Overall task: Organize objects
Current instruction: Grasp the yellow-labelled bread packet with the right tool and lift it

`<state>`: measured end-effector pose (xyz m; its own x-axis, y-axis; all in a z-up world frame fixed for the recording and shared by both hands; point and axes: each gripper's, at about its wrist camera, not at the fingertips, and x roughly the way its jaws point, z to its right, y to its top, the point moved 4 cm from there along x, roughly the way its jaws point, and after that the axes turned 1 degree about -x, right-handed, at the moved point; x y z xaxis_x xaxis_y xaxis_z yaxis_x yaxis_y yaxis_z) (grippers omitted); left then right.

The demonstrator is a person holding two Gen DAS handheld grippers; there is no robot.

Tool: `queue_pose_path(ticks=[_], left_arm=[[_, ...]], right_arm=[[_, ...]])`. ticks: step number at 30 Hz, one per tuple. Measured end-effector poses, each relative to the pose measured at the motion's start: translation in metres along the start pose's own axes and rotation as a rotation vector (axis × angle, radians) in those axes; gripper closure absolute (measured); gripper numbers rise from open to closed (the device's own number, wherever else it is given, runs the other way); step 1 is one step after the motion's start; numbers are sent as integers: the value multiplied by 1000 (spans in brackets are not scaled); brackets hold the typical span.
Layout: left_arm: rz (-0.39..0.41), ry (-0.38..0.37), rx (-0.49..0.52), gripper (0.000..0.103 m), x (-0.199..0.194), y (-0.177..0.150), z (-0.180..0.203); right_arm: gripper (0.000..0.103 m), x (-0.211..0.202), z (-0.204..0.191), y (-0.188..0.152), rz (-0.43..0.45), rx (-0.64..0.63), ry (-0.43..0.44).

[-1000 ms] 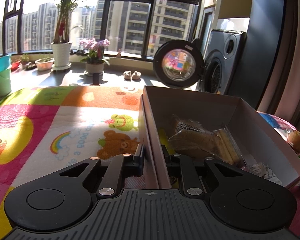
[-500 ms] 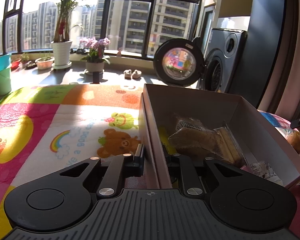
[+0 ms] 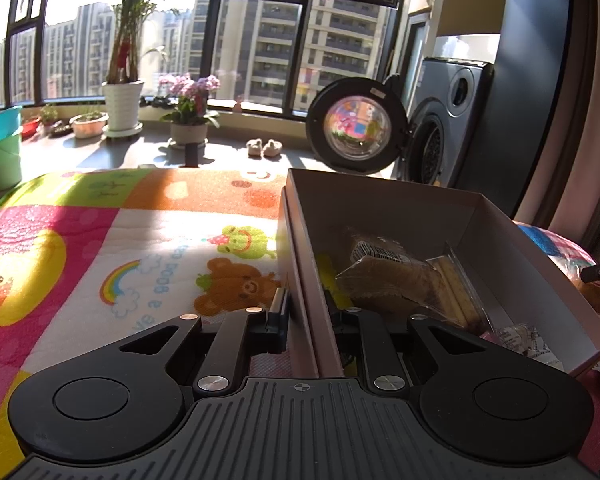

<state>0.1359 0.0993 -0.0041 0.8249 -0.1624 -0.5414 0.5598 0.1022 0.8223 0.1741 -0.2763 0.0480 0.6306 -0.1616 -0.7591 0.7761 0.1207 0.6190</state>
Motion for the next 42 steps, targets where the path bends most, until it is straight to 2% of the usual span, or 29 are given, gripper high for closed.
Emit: queue_pose_path(ticks=[4,11,13,16,18,20,21,23,24,25,26,30,35,39,42], left_arm=[[0,0,1,85,0,0,1],[1,1,2,85,0,1,-1],[1,1,3,85,0,1,-1],[1,1,3,85,0,1,-1],[1,1,3,85,0,1,-1],[1,1,3,85,0,1,0],[1,1,3,85,0,0,0],[1,0,1,85,0,1,-1],[0,0,1,85,0,1,-1],[0,-1,1,85,0,1,-1],[0,-1,0,85,0,1,-1],[1,-3,-3,85,-2,1,1],[1,-2,-3,85,-2,0,5],[2,-3,-4,85,-2,1,4],[2,-3,-4,85,-2,1,4]], right_arm=[[10,4,4,-2,1,41,42],[7,30,32,12,-21,279,-41],[8,30,40,12,-20,332,4],[7,25,39,5,-22,361,144],[7,25,32,-2,-34,342,161],[7,31,24,-8,-55,307,131],[8,35,19,-10,-70,292,99],[18,35,14,-11,-66,256,48],[29,31,12,-10,-64,240,53],[44,27,9,-7,-70,226,43],[46,23,7,-6,-76,219,27],[47,-23,1,-1,-23,182,-4],[47,-97,-17,-14,25,173,62],[47,-146,-50,-48,-25,134,149],[47,-168,-81,-79,-101,102,217]])
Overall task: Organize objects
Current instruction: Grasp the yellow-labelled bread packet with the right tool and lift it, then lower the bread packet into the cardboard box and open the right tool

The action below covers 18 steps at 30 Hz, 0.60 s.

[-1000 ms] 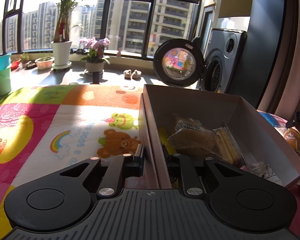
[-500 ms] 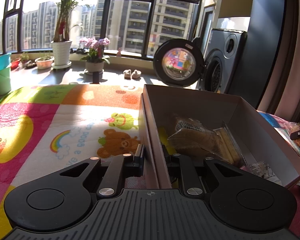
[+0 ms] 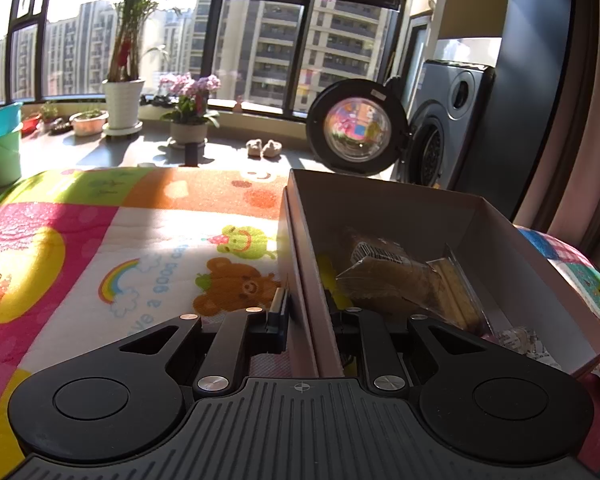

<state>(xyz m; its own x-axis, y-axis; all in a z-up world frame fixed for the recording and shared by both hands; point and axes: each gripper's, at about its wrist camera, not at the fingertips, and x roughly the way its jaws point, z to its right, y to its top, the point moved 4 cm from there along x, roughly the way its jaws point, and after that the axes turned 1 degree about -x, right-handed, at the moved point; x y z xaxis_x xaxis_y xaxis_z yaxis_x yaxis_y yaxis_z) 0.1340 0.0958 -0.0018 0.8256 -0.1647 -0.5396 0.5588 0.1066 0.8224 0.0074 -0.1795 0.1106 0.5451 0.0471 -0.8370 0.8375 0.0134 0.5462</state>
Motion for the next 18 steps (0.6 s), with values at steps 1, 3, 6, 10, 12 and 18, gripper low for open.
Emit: queue_pose_path(ticks=[1,3,6,10,12,18], left_arm=[[0,0,0,85,0,0,0],[-1,-1,-2,85,0,0,0],[-2,-5,-6,84,0,1,-1],[-2,-2,-3,85,0,0,-1],[-2,-4,-6,85,0,0,-1],[-2,-3,-5,84,3,-2,3]], right_arm=[[47,-2,-8,-9,-22,-9,20],[47,-9,-28,-25,-60,-26,58],[47,-17,-50,-28,-82,-34,116],[47,-26,-77,-16,-69,-73,157],[47,-31,-92,0,-35,-97,168],[47,-24,-122,65,90,-152,119]])
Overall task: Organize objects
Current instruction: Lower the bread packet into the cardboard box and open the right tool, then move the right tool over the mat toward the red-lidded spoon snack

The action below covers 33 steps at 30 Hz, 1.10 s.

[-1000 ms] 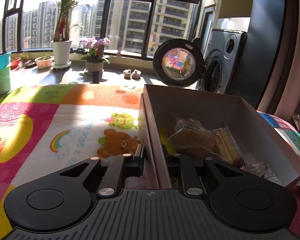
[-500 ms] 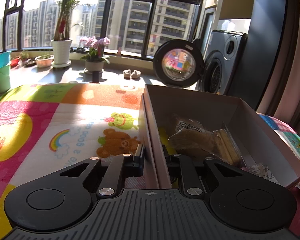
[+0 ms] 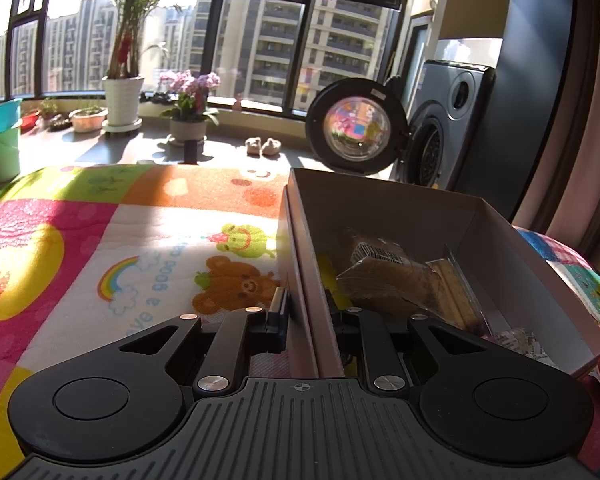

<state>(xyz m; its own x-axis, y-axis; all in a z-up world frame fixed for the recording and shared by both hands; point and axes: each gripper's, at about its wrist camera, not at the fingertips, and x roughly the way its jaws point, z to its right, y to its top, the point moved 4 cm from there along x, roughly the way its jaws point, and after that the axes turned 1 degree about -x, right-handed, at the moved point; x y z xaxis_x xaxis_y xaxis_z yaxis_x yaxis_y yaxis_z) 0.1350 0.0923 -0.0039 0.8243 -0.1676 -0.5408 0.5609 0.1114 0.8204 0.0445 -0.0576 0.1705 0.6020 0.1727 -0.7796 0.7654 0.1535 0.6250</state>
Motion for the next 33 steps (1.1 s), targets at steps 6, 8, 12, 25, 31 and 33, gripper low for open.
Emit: queue_pose_path(ticks=[6,8,12,25,31,33], left_arm=[[0,0,0,84,0,0,0],[0,1,1,84,0,-1,0],[0,-1,-1,84,0,-1,0],[0,0,1,84,0,-1,1],[0,0,1,84,0,-1,1],[0,1,1,84,0,-1,1]], right_arm=[[47,37,5,54,84,-11,-103],[47,51,11,66,95,14,-121],[44,79,20,76,83,33,-135],[29,53,69,35,69,48,-188],[24,29,127,-5,39,111,-278],[22,28,151,-18,17,150,-310]])
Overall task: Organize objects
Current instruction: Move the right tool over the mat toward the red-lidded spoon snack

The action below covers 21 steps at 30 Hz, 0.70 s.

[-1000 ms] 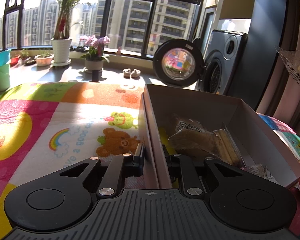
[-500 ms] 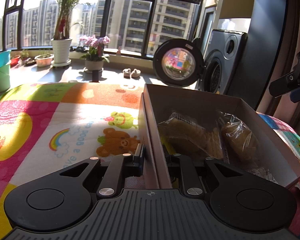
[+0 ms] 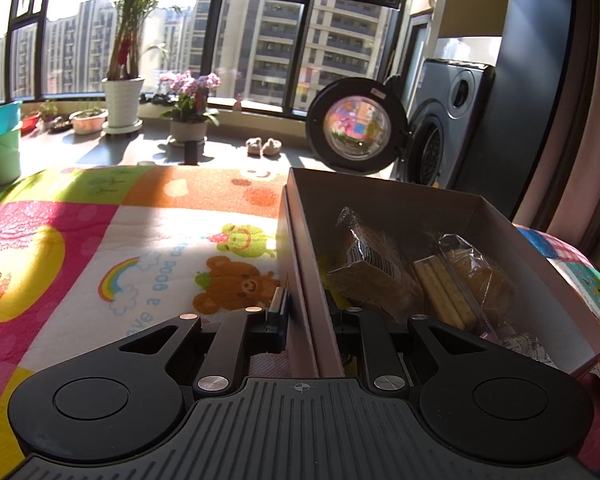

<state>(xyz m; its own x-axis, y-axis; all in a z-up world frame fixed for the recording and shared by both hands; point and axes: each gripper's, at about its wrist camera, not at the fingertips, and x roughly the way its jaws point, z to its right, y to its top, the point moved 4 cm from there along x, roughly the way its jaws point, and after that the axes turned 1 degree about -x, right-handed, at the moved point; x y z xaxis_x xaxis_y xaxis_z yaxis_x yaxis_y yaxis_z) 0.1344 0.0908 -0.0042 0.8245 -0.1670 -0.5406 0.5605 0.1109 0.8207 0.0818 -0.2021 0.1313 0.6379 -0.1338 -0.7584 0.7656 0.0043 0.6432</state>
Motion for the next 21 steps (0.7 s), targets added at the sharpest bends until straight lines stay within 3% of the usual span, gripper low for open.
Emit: queue_pose_path(ticks=[5,8,10,16,17,18,19,21], left_arm=[[0,1,1,85,1,0,0],[0,1,1,85,1,0,0],[0,1,1,85,1,0,0],[0,2,2,85,1,0,0],[-1,2,3,85,1,0,0],[-1,2,2,85,1,0,0],[-1,2,2,85,1,0,0],[-1,2,2,85,1,0,-1]], right_arm=[[22,28,64,-25,-65,138,-97],[22,43,85,-41,-107,227,-87],[22,47,81,-52,-127,232,-45],[23,48,26,-66,-144,64,33],[24,47,19,-65,-131,55,37],[32,46,13,-63,-117,54,54],[47,46,7,-59,-107,57,78],[55,49,-1,-52,-95,73,105]])
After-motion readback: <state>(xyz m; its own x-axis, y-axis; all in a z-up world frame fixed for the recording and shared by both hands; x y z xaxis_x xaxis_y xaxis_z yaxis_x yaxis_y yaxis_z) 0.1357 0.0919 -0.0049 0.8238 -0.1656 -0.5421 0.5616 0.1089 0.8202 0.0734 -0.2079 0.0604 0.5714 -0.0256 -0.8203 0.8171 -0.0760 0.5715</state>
